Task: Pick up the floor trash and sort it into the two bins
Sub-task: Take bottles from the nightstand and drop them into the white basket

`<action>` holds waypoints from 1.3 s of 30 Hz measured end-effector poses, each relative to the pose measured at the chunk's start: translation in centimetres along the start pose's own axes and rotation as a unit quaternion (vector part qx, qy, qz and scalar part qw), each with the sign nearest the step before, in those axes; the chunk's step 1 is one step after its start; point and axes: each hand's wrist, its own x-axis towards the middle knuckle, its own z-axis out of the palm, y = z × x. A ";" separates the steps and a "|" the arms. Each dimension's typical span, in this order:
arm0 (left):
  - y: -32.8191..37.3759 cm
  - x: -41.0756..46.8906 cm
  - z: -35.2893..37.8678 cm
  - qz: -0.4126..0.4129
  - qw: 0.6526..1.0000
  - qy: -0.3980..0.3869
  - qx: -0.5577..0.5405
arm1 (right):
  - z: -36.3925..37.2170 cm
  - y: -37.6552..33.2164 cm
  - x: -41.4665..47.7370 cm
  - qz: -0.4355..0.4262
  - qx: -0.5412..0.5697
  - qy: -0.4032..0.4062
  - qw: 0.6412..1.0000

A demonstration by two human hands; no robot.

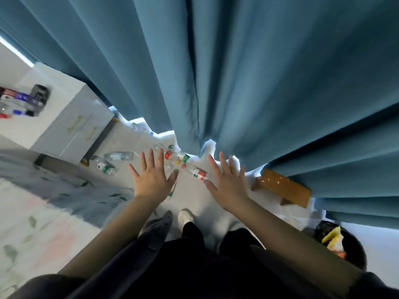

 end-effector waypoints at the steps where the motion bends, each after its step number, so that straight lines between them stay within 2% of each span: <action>1: -1.2 0.6 -0.5 -0.017 1.000 0.003 -0.006 | -0.3 -1.1 1.2 -0.016 -0.007 0.000 1.000; 9: -7.6 3.6 -1.0 -0.184 0.977 0.001 -0.105 | -3.5 -5.4 10.1 -0.125 -0.053 -0.037 0.990; 19: -14.2 6.4 -4.1 -0.329 0.924 0.076 -0.178 | -8.4 -14.9 20.6 -0.270 -0.088 -0.056 0.957; 28: -22.6 11.8 -6.0 -0.339 0.918 0.076 -0.190 | -8.0 -25.0 26.9 -0.291 -0.127 -0.054 0.947; 39: -39.8 18.4 -10.7 -0.263 0.954 0.019 -0.144 | -6.2 -42.4 32.4 -0.250 -0.117 -0.054 0.960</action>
